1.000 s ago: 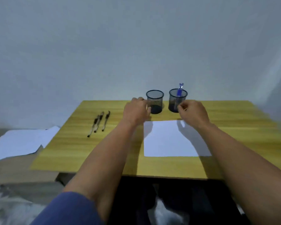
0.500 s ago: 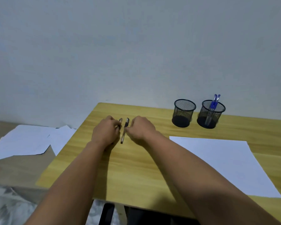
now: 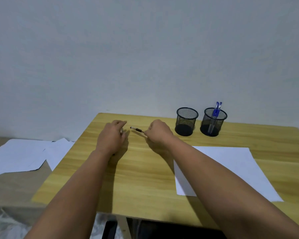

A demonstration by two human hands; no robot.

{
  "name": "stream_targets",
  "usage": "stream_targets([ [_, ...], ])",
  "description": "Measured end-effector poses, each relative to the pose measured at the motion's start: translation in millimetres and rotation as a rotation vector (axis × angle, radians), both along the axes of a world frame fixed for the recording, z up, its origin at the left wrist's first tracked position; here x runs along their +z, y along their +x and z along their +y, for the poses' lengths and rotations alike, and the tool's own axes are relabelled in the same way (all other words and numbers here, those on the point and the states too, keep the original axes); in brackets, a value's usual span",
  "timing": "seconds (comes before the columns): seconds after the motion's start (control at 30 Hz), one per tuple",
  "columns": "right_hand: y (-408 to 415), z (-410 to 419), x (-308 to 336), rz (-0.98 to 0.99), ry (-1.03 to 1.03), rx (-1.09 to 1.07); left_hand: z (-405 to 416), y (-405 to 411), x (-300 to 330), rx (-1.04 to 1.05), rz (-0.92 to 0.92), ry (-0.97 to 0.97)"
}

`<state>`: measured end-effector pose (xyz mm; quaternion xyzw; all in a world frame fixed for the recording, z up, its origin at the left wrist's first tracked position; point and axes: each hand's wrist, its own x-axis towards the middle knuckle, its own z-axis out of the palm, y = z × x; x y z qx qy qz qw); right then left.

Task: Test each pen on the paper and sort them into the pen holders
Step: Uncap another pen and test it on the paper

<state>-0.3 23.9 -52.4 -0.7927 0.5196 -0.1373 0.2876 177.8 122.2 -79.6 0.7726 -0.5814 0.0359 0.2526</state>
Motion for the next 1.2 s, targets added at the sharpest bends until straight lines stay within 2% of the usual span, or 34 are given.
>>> stream_targets([
  [0.17,-69,0,26,-0.381,0.295,-0.004,-1,-46,22,-0.173,-0.010,-0.003],
  [0.3,-126,6,45,-0.531,0.405,-0.062,-3,-86,32,-0.279,-0.126,-0.064],
  [0.47,-160,12,46,-0.833,0.549,-0.176,-9,-143,44,-0.393,-0.092,-0.181],
  [0.57,-167,18,40,-0.926,0.492,-0.239,-9,-172,47,-0.414,-0.035,-0.183],
  [0.7,-173,22,35,-0.956,0.425,-0.280,-6,-191,42,-0.391,0.029,-0.115],
  [0.87,-172,22,28,-1.022,0.456,-0.343,-4,-208,36,-0.378,0.051,-0.064],
  [1.0,-165,17,28,-1.056,0.500,-0.462,-2,-217,34,-0.403,0.172,-0.064],
  [1.1,-190,-4,37,-1.191,0.418,-0.704,6,-202,21,-0.374,0.136,-0.001],
  [1.2,-233,-27,48,-1.125,0.257,-0.787,14,-161,-4,-0.223,0.020,0.048],
])
